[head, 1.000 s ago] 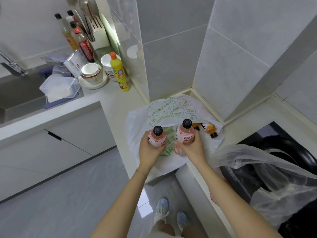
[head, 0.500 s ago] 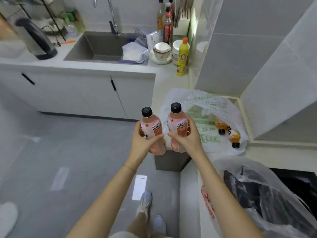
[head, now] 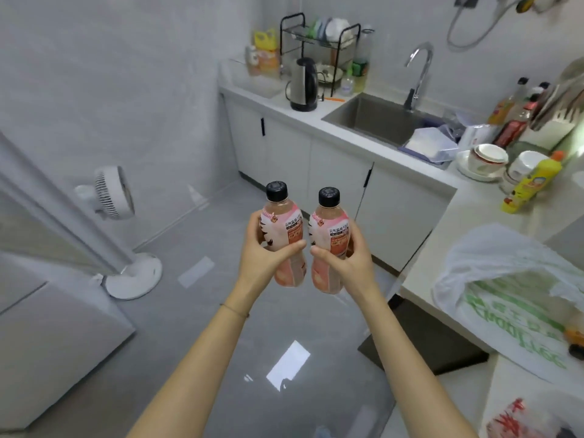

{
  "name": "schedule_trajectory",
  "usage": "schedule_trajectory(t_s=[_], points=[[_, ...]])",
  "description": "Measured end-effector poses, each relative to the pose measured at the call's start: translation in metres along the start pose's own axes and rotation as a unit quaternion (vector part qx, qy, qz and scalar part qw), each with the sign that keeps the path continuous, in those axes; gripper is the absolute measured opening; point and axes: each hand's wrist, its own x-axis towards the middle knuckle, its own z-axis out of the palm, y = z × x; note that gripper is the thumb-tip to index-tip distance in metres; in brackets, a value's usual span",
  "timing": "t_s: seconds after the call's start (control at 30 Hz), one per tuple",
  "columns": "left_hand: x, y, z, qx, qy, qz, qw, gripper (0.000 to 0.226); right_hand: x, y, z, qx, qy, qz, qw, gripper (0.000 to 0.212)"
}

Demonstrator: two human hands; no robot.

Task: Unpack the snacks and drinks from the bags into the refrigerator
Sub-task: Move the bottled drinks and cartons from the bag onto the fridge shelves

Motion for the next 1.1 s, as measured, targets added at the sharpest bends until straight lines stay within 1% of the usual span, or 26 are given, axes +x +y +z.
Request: schedule_trajectory(t_s=[0.1, 0.2, 0.3, 0.43, 0.57, 0.73, 0.87, 1.0, 1.1], points=[[-0.027, 0.008, -0.084, -0.02, 0.064, 0.005, 0.998, 0.061, -0.016, -0.02, 0.083, 0.019, -0.047, -0.016, 0.999, 0.054], [-0.062, 0.011, -0.165, -0.01, 0.121, 0.006, 0.993, 0.059, -0.039, -0.037, 0.161, 0.033, -0.096, -0.033, 0.994, 0.048], [-0.103, 0.014, -0.242, 0.004, 0.163, 0.003, 0.987, 0.057, -0.068, -0.053, 0.234, 0.05, -0.144, -0.035, 0.988, 0.049], [-0.157, 0.02, -0.323, 0.015, 0.226, -0.002, 0.974, 0.054, -0.11, -0.065, 0.316, 0.057, -0.216, -0.032, 0.974, 0.057], [-0.202, 0.028, -0.385, 0.022, 0.29, 0.007, 0.957, 0.053, -0.148, -0.081, 0.387, 0.076, -0.258, -0.029, 0.963, 0.052], [-0.241, 0.034, -0.451, 0.019, 0.358, 0.005, 0.934, 0.056, -0.179, -0.101, 0.461, 0.077, -0.322, -0.03, 0.943, 0.058], [-0.257, 0.039, -0.5, 0.016, 0.397, 0.008, 0.918, 0.056, -0.186, -0.112, 0.513, 0.066, -0.361, -0.042, 0.929, 0.066], [-0.26, 0.045, -0.549, 0.03, 0.425, 0.012, 0.905, 0.055, -0.18, -0.121, 0.565, 0.064, -0.383, -0.042, 0.921, 0.061], [-0.254, 0.047, -0.59, 0.04, 0.44, 0.011, 0.897, 0.059, -0.172, -0.127, 0.606, 0.067, -0.398, -0.049, 0.914, 0.054]])
